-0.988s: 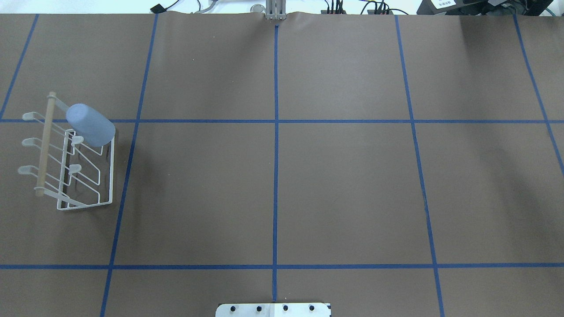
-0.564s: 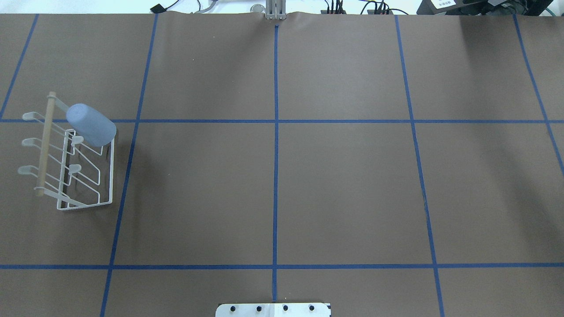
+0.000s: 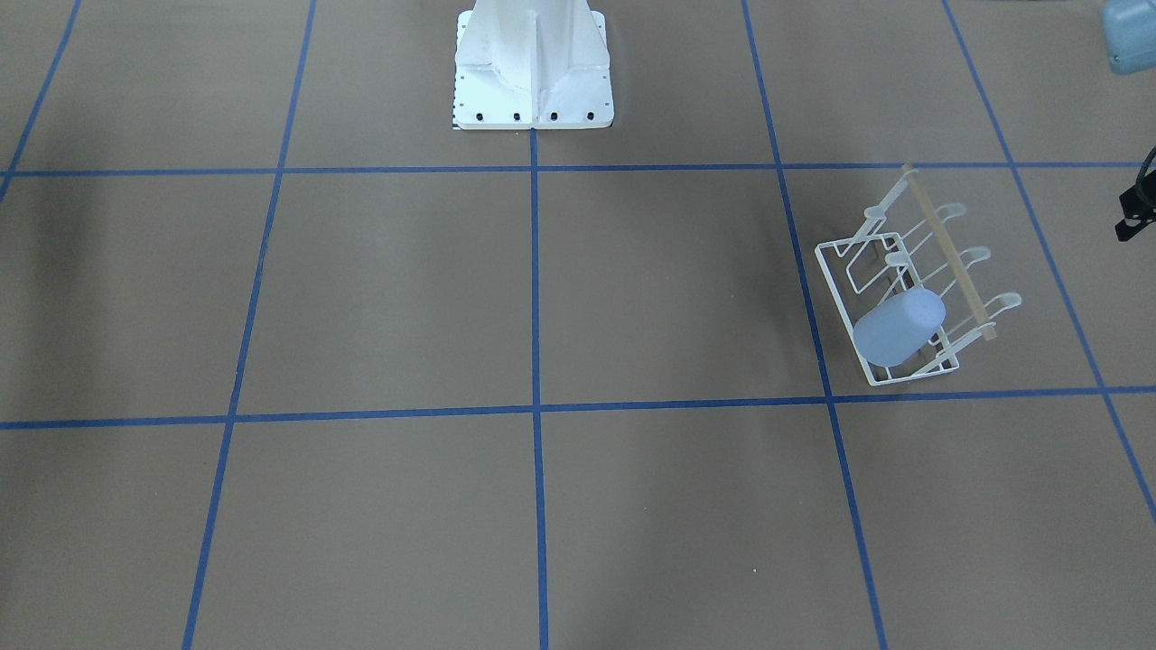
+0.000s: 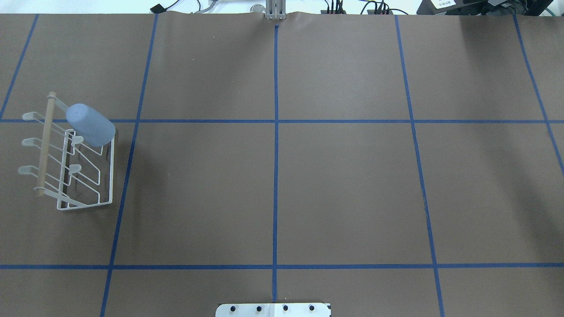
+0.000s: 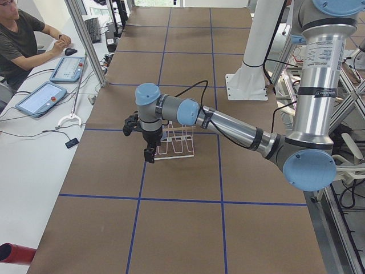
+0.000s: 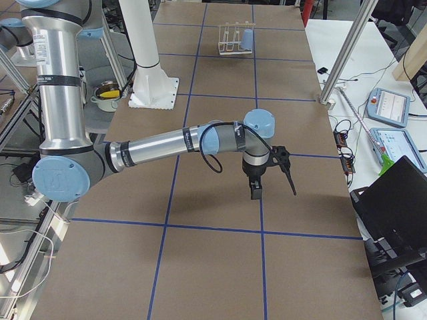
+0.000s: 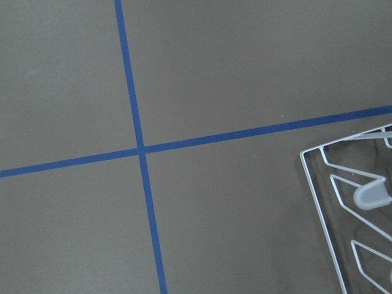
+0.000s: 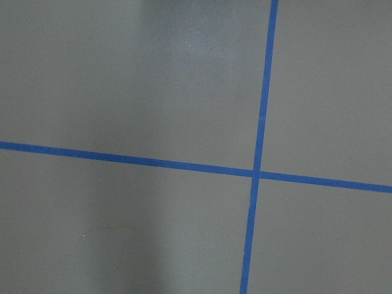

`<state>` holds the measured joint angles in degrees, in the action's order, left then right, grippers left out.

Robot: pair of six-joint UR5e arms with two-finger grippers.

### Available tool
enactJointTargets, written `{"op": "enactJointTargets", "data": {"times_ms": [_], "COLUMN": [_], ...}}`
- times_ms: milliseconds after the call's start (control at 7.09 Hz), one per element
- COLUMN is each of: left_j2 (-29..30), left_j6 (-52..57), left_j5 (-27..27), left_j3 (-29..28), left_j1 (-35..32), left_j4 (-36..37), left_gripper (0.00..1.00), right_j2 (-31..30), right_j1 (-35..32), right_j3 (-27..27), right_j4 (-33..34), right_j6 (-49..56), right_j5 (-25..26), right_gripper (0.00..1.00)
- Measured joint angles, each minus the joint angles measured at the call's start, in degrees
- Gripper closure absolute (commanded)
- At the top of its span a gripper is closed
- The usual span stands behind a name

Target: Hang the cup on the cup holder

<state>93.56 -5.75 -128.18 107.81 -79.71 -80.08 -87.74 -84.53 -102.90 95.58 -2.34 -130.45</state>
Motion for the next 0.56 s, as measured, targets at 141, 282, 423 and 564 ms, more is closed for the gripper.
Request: {"op": "enactJointTargets", "data": {"times_ms": [141,282,423,564], "left_j2": [0.1,0.1,0.1,0.2], "left_j6": [-0.1,-0.1,-0.2,-0.2], "left_j5": [-0.1,-0.3,-1.5,-3.3], "left_j3": [0.1,0.2,0.4,0.6], "left_j1": [0.0,0.0,0.0,0.0], "left_j4": [0.0,-0.1,-0.1,-0.2], "left_gripper": [0.01,0.01,0.02,0.02], "right_j2": [0.1,0.3,0.4,0.3], "right_j1": [0.0,0.1,0.1,0.1], "right_j3": [0.0,0.0,0.1,0.3], "right_j4": [0.0,-0.1,-0.1,-0.2], "right_j6": [0.1,0.2,0.1,0.1], "right_j5": [-0.1,-0.1,0.0,-0.1], "right_gripper": [0.00,0.00,0.00,0.00]}}
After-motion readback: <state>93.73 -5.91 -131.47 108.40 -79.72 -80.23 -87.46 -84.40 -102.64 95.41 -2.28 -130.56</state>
